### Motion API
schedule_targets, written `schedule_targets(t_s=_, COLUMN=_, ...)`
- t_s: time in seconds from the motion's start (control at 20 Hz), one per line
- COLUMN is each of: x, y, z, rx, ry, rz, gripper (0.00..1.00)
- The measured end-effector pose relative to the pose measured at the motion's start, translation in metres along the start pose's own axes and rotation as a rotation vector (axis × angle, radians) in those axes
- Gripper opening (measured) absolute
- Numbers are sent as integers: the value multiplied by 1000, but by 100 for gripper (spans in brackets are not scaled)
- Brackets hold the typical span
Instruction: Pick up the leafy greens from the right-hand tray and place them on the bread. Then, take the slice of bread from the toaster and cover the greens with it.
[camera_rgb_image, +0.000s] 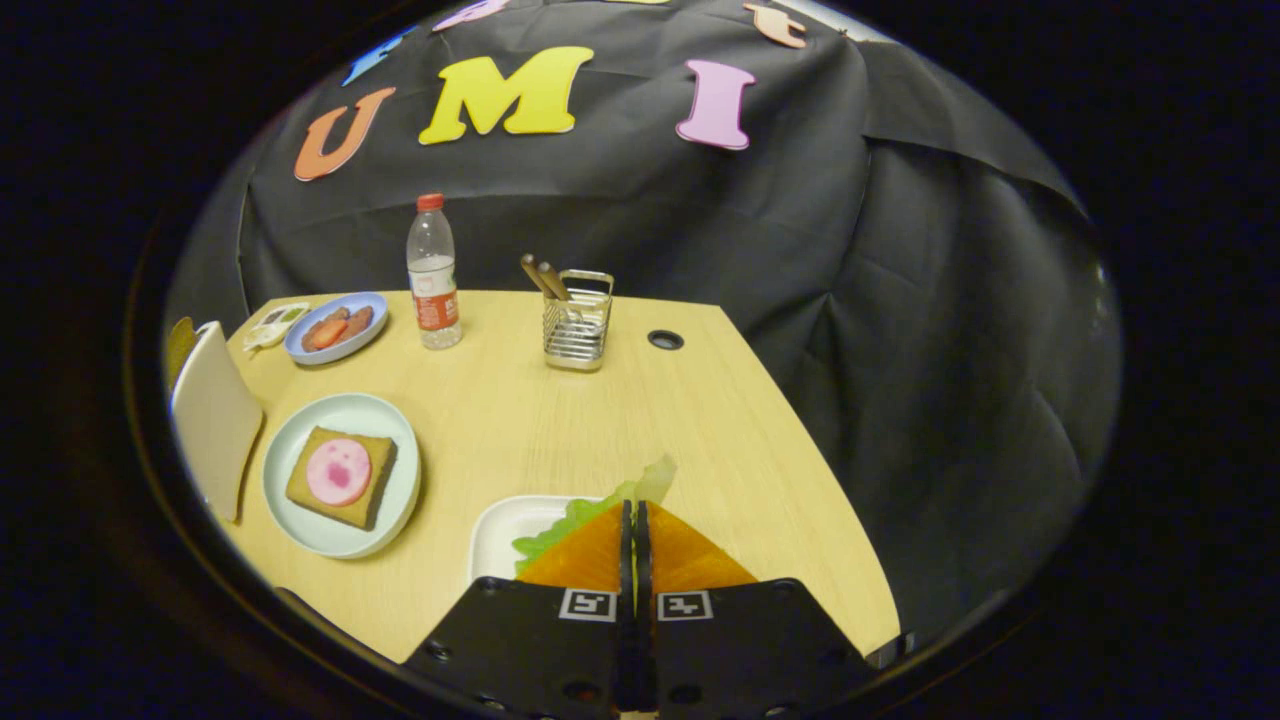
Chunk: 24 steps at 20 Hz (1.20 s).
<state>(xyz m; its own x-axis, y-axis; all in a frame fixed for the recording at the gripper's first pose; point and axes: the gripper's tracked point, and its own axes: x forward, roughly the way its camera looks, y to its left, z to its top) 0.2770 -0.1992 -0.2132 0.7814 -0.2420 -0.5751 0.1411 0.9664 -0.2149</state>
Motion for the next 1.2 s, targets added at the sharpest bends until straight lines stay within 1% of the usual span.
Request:
schedule_targets(t_s=0.35, x=-50, y=17, z=18, rx=9, ry=-89, rz=-4, gripper=0)
schedule_targets(t_s=0.65, x=-72, y=54, z=31, rx=7, ry=-135, rz=32, gripper=0)
schedule_targets(t_s=0.8, x=-80, y=89, z=41, rx=-13, ry=-157, rz=68, gripper=0)
schedule_targets(t_s=0.95, x=-87, y=132, z=49, rx=-39, ry=-180, rz=120, gripper=0)
schedule_targets(t_s=1.2, x=-88, y=212, z=56, rx=-56, ry=-188, rz=237, gripper=0)
